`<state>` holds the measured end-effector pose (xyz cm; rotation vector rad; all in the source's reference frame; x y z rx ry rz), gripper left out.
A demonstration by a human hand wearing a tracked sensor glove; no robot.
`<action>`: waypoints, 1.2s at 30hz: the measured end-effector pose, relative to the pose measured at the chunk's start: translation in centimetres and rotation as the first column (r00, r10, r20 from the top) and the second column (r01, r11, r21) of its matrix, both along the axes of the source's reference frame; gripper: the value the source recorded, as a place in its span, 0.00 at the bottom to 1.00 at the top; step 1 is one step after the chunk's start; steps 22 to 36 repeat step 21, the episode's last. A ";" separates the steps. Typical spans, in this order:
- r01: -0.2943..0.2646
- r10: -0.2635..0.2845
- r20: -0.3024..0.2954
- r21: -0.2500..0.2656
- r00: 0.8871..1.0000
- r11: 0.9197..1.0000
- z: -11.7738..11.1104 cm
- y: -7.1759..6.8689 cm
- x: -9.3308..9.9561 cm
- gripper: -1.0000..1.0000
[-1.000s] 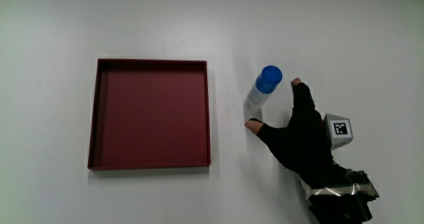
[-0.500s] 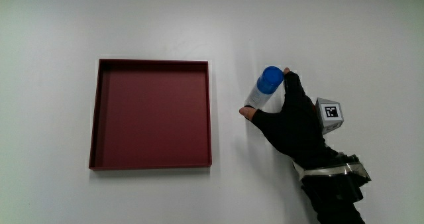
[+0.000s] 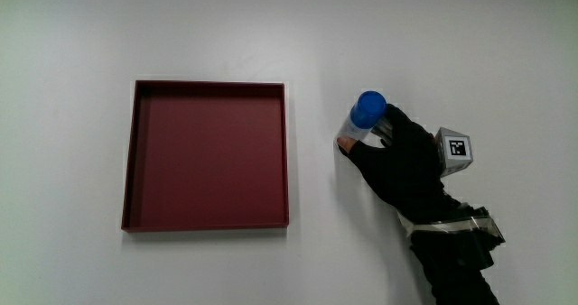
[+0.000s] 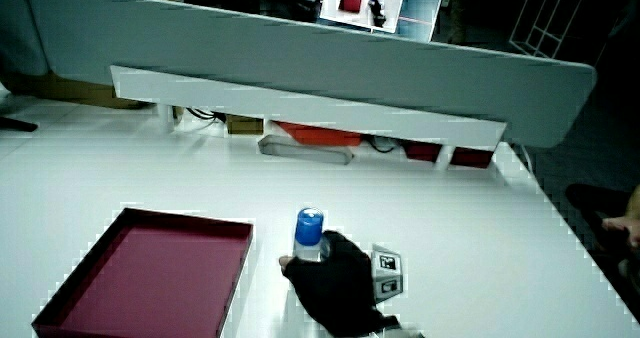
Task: Pick glue from desk
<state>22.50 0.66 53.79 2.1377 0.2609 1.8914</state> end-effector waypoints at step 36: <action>0.059 -0.056 -0.025 0.144 0.998 0.988 -4.5 -1.7 -2.5 1.00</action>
